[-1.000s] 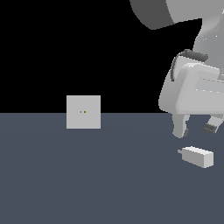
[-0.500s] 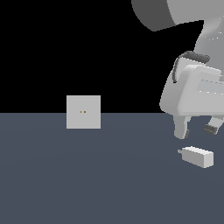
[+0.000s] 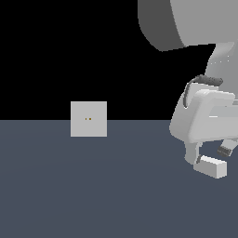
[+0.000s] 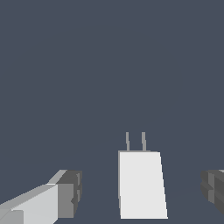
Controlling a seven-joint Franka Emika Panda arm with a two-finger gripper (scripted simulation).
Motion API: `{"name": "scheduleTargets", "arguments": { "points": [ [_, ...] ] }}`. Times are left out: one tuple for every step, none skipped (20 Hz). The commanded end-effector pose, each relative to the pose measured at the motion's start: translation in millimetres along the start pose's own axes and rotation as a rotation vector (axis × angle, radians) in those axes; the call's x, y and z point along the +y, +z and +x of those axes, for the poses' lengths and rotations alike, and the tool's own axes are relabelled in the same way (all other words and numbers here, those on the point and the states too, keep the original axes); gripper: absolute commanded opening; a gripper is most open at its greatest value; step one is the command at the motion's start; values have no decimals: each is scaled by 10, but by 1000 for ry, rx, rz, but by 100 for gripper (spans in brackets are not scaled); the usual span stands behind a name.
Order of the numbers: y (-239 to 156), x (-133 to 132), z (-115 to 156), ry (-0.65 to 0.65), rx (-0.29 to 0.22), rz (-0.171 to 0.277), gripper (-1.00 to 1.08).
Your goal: Plug the charger into the wall socket.
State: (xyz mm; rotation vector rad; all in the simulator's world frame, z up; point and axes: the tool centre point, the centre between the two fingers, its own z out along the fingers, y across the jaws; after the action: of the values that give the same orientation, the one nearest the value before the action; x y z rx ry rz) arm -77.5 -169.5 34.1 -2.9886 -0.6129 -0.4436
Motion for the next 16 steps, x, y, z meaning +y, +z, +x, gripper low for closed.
{"name": "scheduleTargets", "arguments": {
  "points": [
    [101,-2,-33,0,-1,0,100],
    [131,-2,-42,0,-1,0,100],
    [157,-1,-49,0,-1,0,100],
    [178,0,-54,0,-1,0,100],
    [194,1,-58,0,-1,0,100],
    [205,2,-61,0,-1,0,100],
    [212,2,-63,0,-1,0,100],
    [214,2,-64,0,-1,0,100],
    [214,2,-64,0,-1,0,-100],
    [214,2,-64,0,-1,0,-100],
    [214,2,-64,0,-1,0,-100],
    [214,2,-64,0,-1,0,-100],
    [214,2,-64,0,-1,0,-100],
    [214,2,-64,0,-1,0,-100],
    [214,2,-64,0,-1,0,-100],
    [214,2,-64,0,-1,0,-100]
  ]
}}
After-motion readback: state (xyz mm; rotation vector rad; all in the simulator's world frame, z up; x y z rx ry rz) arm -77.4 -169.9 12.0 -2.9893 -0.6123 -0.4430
